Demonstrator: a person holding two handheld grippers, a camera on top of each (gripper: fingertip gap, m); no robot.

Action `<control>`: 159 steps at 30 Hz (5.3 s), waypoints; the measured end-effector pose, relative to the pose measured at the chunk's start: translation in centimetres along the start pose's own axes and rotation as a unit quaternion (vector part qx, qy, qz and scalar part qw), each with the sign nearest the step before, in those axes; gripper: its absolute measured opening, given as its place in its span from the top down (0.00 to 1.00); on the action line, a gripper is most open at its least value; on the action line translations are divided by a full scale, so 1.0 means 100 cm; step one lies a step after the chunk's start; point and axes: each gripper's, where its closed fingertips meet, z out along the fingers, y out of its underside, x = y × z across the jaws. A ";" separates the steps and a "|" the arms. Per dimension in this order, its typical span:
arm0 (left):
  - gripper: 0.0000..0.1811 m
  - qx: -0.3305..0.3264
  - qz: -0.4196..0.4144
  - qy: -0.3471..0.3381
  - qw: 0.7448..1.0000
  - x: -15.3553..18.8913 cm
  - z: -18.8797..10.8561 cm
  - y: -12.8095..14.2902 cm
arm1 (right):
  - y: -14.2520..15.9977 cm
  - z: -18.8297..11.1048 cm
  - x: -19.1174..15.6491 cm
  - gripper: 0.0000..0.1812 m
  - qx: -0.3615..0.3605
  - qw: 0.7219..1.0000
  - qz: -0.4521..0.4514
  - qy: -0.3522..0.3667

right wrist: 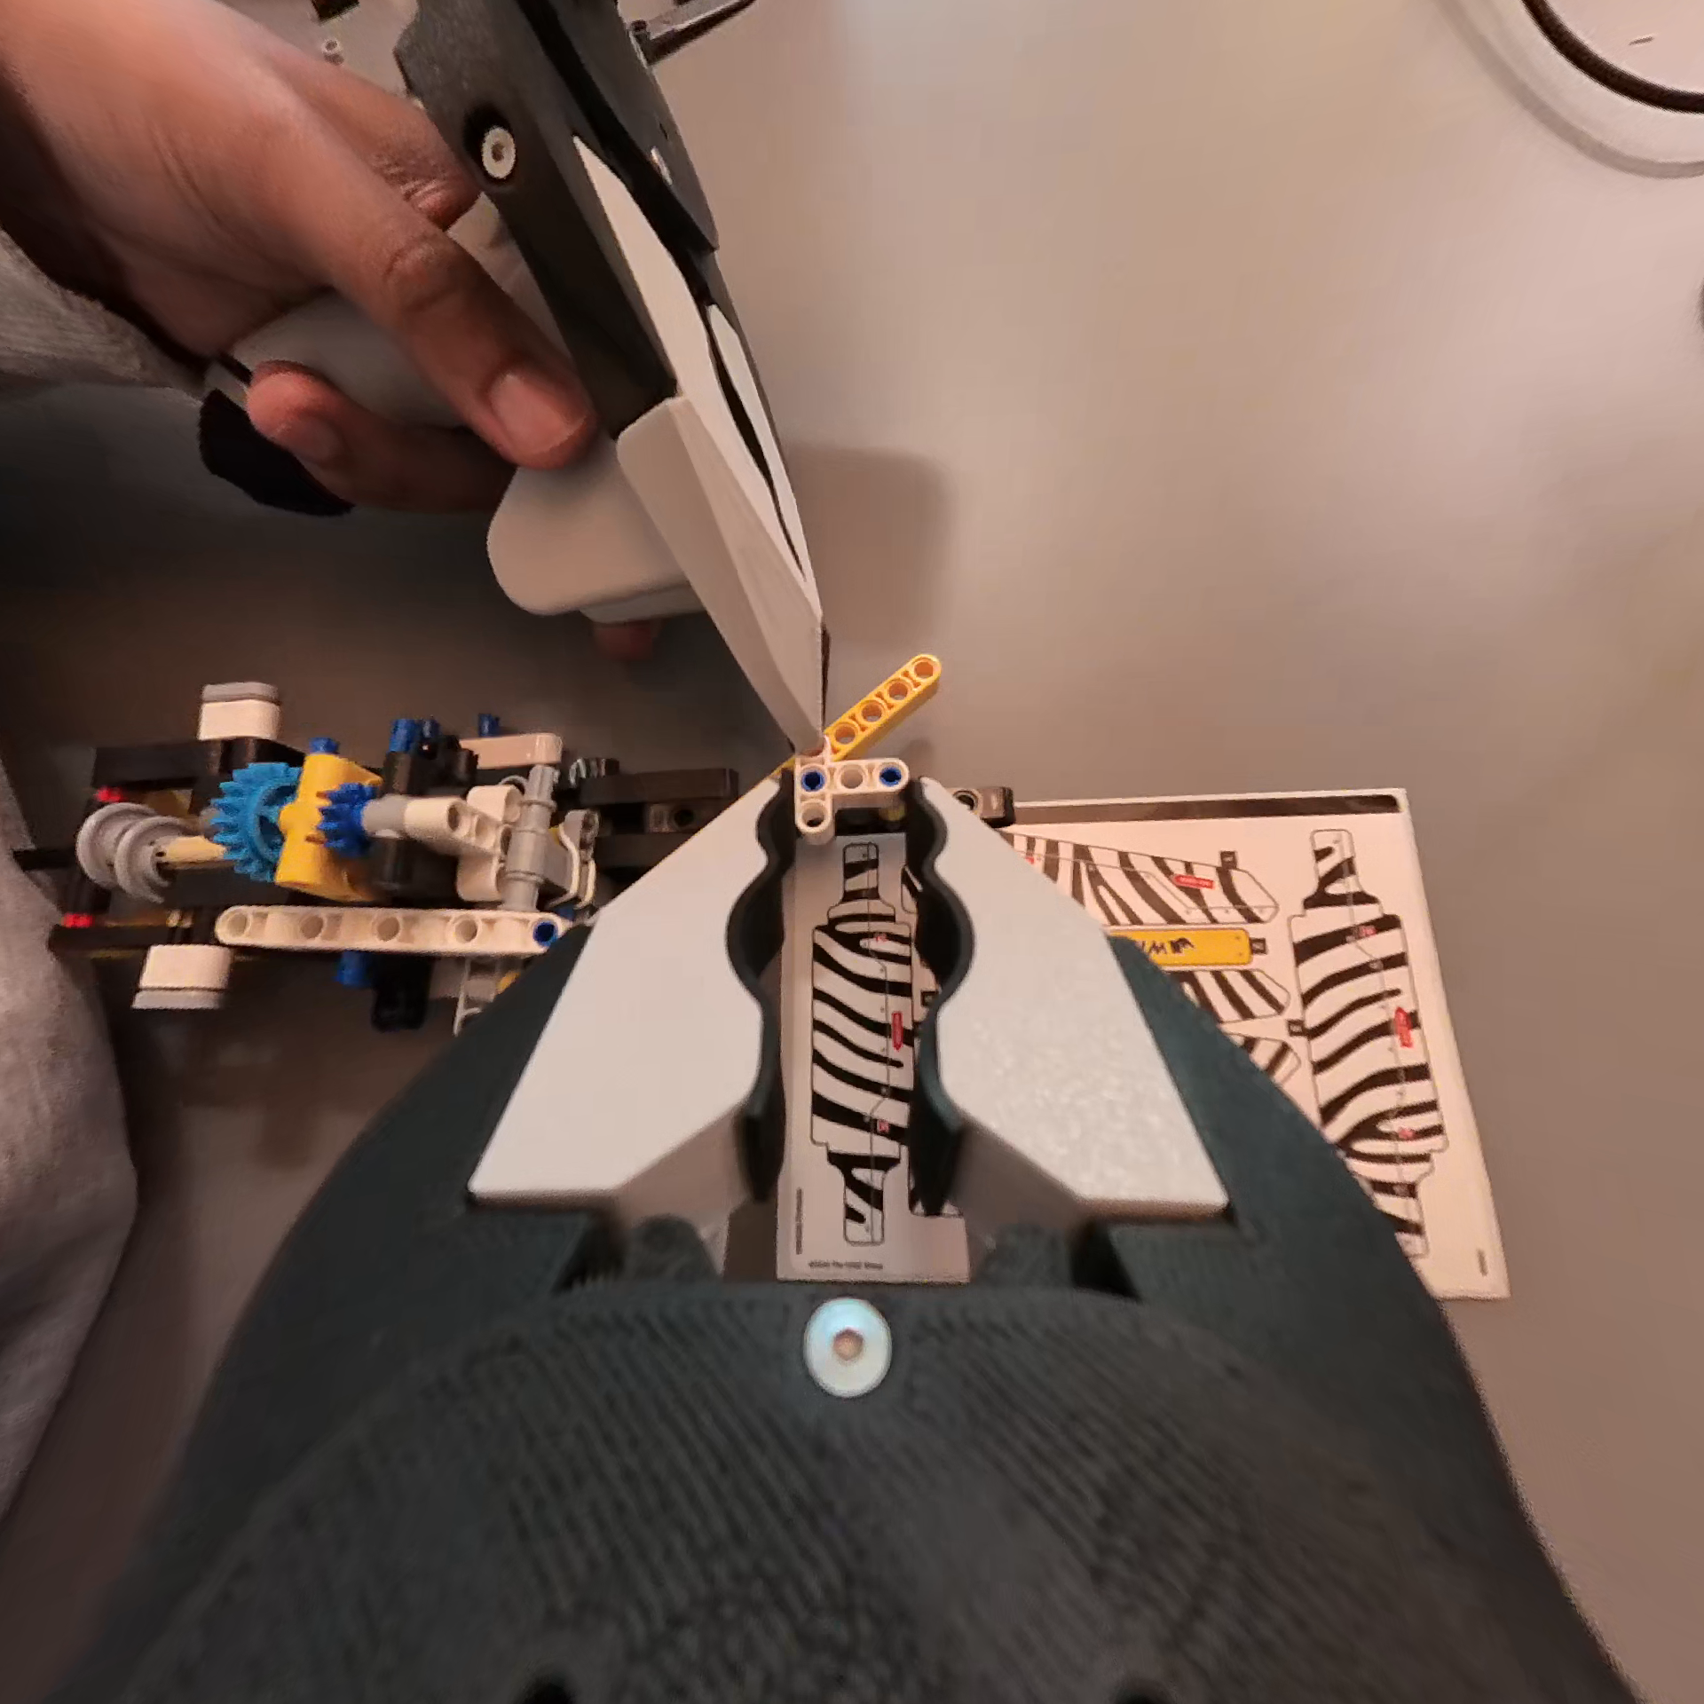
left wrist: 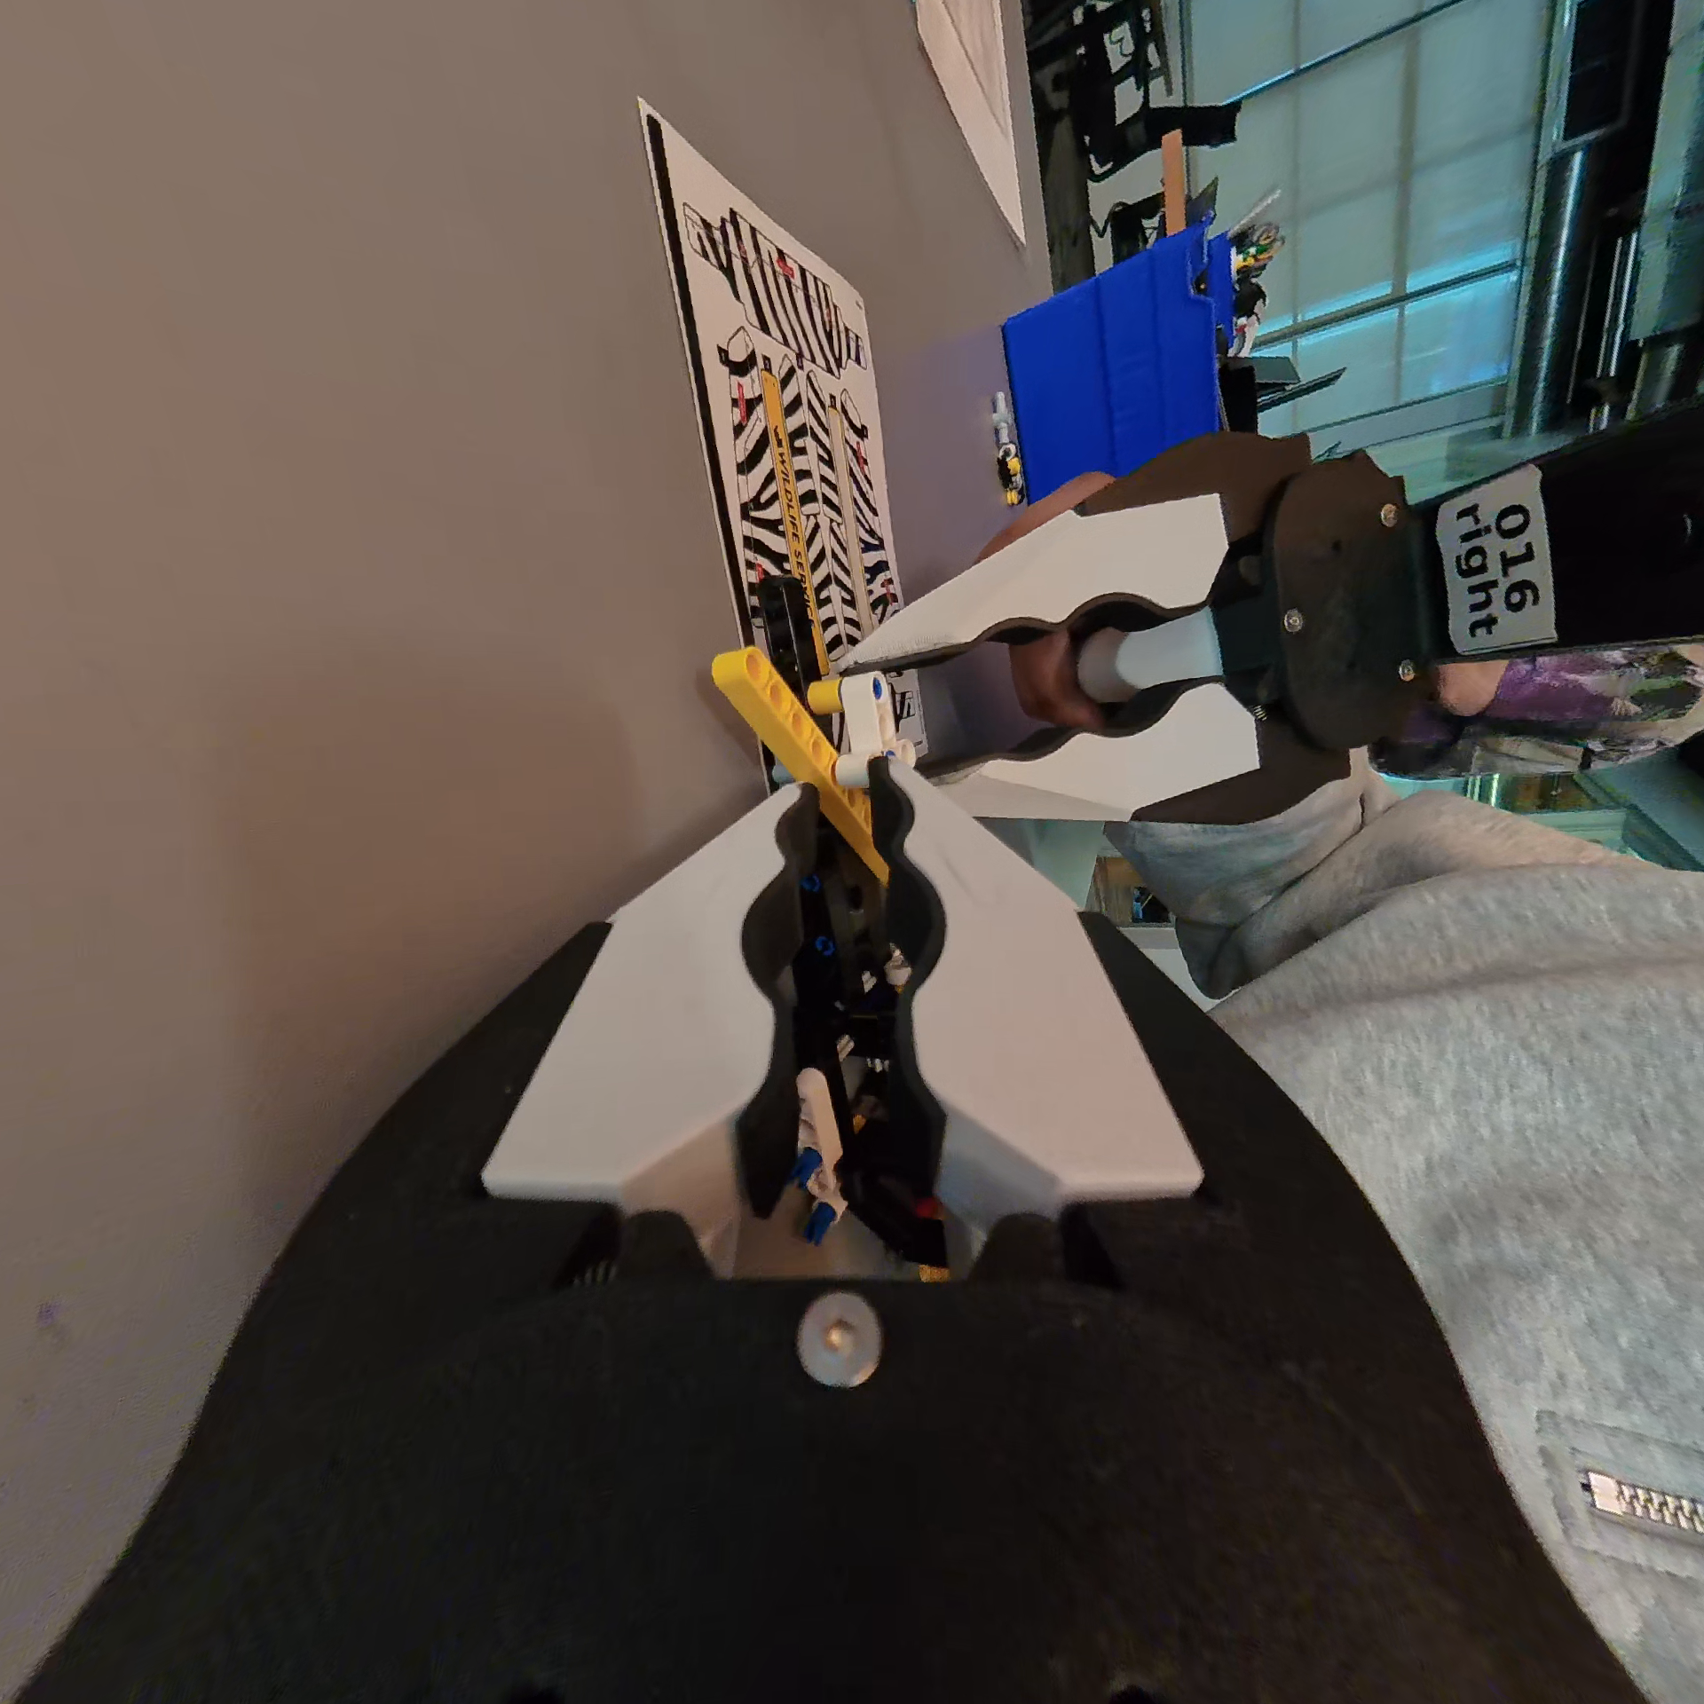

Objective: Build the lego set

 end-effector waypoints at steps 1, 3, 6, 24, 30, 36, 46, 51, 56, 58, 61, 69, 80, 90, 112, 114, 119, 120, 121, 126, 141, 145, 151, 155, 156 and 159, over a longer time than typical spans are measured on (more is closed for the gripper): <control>0.94 0.001 0.002 -0.001 1.000 0.000 0.000 0.000 | 0.000 0.000 0.000 0.87 0.001 1.000 0.000 0.000; 0.94 0.002 0.006 -0.002 1.000 0.000 0.000 0.000 | 0.000 0.000 0.000 0.87 0.000 1.000 -0.003 0.002; 0.95 0.006 -0.005 0.004 1.000 0.001 -0.001 0.000 | -0.001 0.000 0.000 0.87 0.005 1.000 -0.003 0.007; 0.92 0.080 0.053 -0.021 0.995 0.021 -0.036 0.026 | 0.013 -0.054 -0.030 0.78 0.134 0.975 0.156 0.083; 0.90 0.181 0.135 -0.023 0.974 0.023 -0.060 0.034 | 0.021 -0.065 -0.044 0.79 0.219 0.947 0.189 0.139; 0.91 0.273 0.206 0.001 0.940 0.040 -0.079 0.035 | 0.020 -0.095 -0.031 0.82 0.291 0.909 0.199 0.220; 0.89 0.303 0.242 0.002 0.922 0.050 -0.086 0.034 | 0.019 -0.078 -0.042 0.81 0.240 0.931 0.138 0.238; 0.86 0.309 0.266 -0.017 0.913 0.053 -0.085 0.035 | 0.018 -0.077 -0.044 0.81 0.235 0.934 0.131 0.237; 0.77 0.309 0.266 -0.039 0.912 0.049 -0.084 0.033 | 0.018 -0.081 -0.042 0.81 0.253 0.930 0.152 0.220; 0.76 0.311 0.268 -0.054 0.910 0.047 -0.083 0.032 | 0.018 -0.082 -0.041 0.81 0.256 0.929 0.156 0.216; 0.76 0.308 0.287 -0.064 0.905 0.050 -0.080 0.033 | 0.018 -0.081 -0.042 0.81 0.254 0.930 0.157 0.213; 0.76 0.311 0.275 -0.060 0.908 0.048 -0.082 0.031 | 0.019 -0.078 -0.042 0.80 0.248 0.933 0.158 0.207; 0.76 0.308 0.261 -0.055 0.913 0.045 -0.082 0.030 | 0.020 -0.077 -0.040 0.80 0.244 0.934 0.167 0.202; 0.77 0.306 0.250 -0.050 0.917 0.043 -0.082 0.029 | 0.021 -0.075 -0.040 0.80 0.240 0.934 0.173 0.198; 0.77 0.304 0.238 -0.046 0.921 0.040 -0.082 0.028 | 0.022 -0.073 -0.039 0.80 0.237 0.935 0.182 0.189; 0.77 0.304 0.238 -0.046 0.922 0.040 -0.082 0.028 | 0.022 -0.073 -0.039 0.80 0.237 0.935 0.183 0.189; 0.77 0.303 0.235 -0.045 0.923 0.040 -0.082 0.028 | 0.022 -0.073 -0.039 0.80 0.236 0.936 0.183 0.188; 0.77 0.303 0.234 -0.045 0.923 0.040 -0.081 0.028 | 0.022 -0.073 -0.039 0.80 0.236 0.936 0.183 0.188; 0.77 0.303 0.234 -0.045 0.923 0.040 -0.081 0.028 | 0.022 -0.073 -0.039 0.80 0.235 0.936 0.183 0.188; 0.77 0.303 0.235 -0.045 0.923 0.040 -0.081 0.028 | 0.022 -0.072 -0.039 0.80 0.234 0.936 0.183 0.187; 0.77 0.312 0.231 -0.042 0.921 0.040 -0.084 0.027 | 0.022 -0.074 -0.038 0.79 0.240 0.934 0.187 0.187; 0.77 0.350 0.246 -0.050 0.902 0.045 -0.096 0.026 | 0.015 -0.078 -0.050 0.73 0.271 0.918 0.253 0.141; 0.79 0.375 0.264 -0.056 0.887 0.053 -0.104 0.036 | 0.006 -0.062 -0.078 0.61 0.199 0.929 0.278 0.142; 0.79 0.378 0.257 -0.050 0.888 0.053 -0.106 0.039 | -0.009 -0.050 -0.088 0.52 0.178 0.929 0.277 0.172; 0.79 0.378 0.253 -0.047 0.889 0.053 -0.106 0.039 | -0.011 -0.045 -0.088 0.50 0.164 0.931 0.268 0.184; 0.79 0.382 0.237 -0.037 0.893 0.051 -0.109 0.037 | -0.006 -0.026 -0.085 0.45 0.104 0.940 0.227 0.231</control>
